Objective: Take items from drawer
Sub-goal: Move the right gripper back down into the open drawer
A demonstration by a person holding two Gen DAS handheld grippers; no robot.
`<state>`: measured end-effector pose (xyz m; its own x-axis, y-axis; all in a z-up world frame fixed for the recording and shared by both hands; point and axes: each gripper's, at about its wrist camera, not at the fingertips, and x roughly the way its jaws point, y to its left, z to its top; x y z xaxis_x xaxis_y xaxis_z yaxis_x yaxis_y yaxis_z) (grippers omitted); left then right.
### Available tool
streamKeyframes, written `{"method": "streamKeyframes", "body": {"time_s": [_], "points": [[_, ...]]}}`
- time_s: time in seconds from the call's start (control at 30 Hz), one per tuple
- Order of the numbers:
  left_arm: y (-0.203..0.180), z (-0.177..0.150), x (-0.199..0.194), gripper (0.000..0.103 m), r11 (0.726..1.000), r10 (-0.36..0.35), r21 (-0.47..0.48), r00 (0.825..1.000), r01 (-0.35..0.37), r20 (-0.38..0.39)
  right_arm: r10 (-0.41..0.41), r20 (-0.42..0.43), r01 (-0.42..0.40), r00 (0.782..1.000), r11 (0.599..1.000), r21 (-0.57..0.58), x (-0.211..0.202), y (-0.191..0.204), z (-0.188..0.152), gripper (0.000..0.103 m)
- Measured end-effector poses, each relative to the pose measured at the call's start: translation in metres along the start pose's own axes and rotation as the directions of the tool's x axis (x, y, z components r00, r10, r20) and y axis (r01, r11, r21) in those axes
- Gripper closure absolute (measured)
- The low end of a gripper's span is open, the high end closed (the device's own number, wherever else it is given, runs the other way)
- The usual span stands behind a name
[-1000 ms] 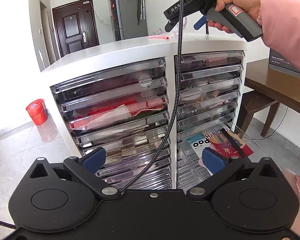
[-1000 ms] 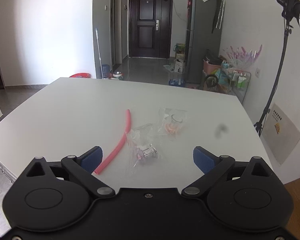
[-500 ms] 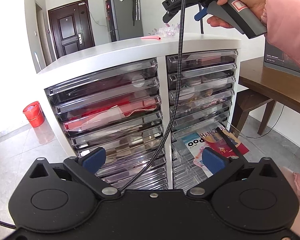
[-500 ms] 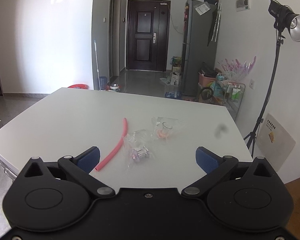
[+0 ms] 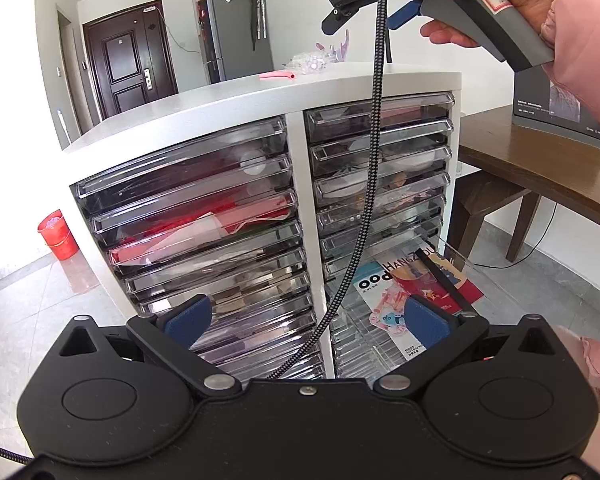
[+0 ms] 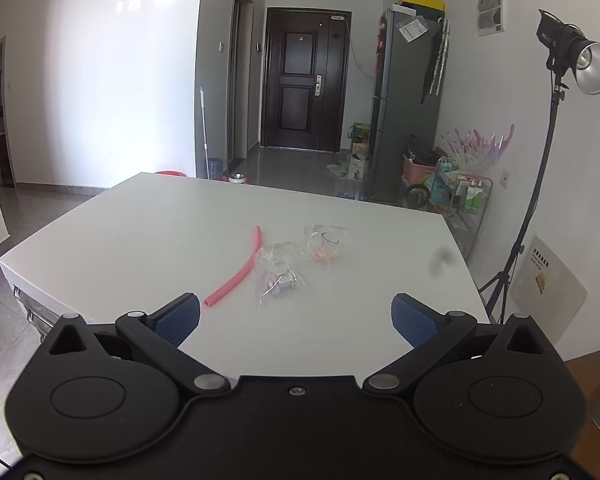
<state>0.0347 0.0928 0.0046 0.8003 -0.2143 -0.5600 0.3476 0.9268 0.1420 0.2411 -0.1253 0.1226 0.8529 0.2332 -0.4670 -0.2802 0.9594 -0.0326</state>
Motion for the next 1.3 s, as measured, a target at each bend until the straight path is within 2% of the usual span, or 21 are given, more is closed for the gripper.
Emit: {"method": "streamKeyframes", "body": {"time_s": [0.37,0.63,0.73,0.97,1.13,1.23,1.3], "points": [[-0.017,0.002,-0.002,0.000,1.000,-0.015,0.020,1.000,0.015,-0.005,0.014,0.007,-0.014,1.000,1.000,-0.006,-0.021,-0.014,-0.020,0.000],[-0.027,0.003,-0.005,0.000,0.999,-0.035,0.011,0.999,0.035,-0.012,0.034,-0.003,-0.034,0.999,0.999,-0.001,-0.039,-0.023,-0.048,0.000],[-0.031,0.003,-0.007,0.000,1.000,-0.020,0.010,1.000,0.021,-0.022,0.053,-0.021,-0.053,0.998,0.999,-0.003,-0.044,-0.026,-0.063,0.000],[-0.035,0.001,-0.005,0.000,1.000,-0.007,-0.023,0.999,0.006,-0.052,0.073,-0.098,-0.076,0.993,0.997,-0.027,-0.044,-0.025,-0.106,0.000],[-0.035,0.001,0.001,0.000,0.999,-0.001,-0.050,0.997,-0.003,-0.080,0.068,-0.177,-0.084,0.982,0.993,-0.081,-0.037,-0.015,-0.150,0.000],[-0.038,0.002,0.004,0.000,0.999,-0.001,-0.048,0.996,-0.004,-0.089,0.065,-0.247,-0.082,0.967,0.995,-0.062,-0.022,-0.013,-0.180,0.001],[-0.039,0.002,0.006,0.000,0.999,-0.006,-0.048,0.996,0.001,-0.094,0.070,-0.303,-0.084,0.950,0.996,-0.035,-0.009,-0.014,-0.202,0.006]]}}
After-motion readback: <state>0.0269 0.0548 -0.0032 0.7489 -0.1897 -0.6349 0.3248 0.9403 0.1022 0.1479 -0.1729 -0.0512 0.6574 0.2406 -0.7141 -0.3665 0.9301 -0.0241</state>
